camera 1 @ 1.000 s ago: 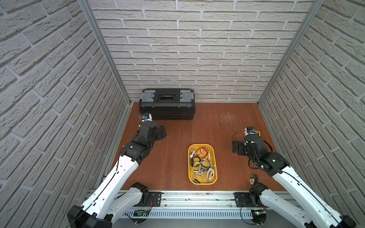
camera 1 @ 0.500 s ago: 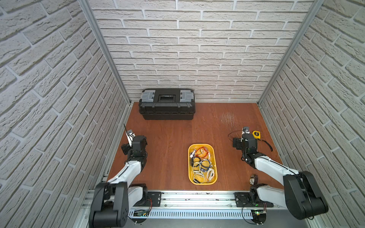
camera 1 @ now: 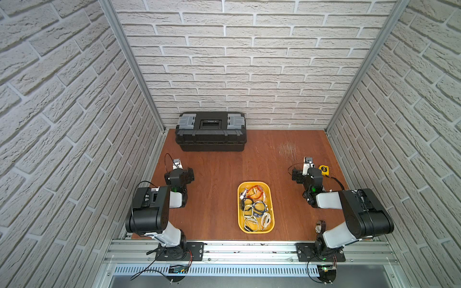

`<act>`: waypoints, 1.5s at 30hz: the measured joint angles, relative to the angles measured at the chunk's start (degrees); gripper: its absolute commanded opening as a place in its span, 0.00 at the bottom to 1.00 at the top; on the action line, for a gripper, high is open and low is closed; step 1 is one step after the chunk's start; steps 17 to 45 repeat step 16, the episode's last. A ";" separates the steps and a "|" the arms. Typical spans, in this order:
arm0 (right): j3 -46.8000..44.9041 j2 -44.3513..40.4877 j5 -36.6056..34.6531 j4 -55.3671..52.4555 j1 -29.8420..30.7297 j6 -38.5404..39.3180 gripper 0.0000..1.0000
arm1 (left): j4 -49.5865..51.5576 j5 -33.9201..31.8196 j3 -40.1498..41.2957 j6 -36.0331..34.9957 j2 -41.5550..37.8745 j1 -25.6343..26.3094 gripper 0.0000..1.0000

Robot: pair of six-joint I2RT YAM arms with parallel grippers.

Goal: Put the watch into the storage box
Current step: Reset both arms

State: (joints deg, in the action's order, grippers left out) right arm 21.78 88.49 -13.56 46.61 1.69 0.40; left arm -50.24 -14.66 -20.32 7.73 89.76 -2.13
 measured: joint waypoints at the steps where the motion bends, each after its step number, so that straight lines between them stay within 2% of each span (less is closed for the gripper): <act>1: 0.00 0.00 0.26 0.59 0.00 0.00 0.99 | -0.22 0.57 -0.02 -0.11 0.00 -0.02 0.98; 45: 0.04 -0.33 1.62 0.48 -0.11 -0.20 0.99 | -0.79 2.05 -0.09 -0.20 0.00 -0.09 0.98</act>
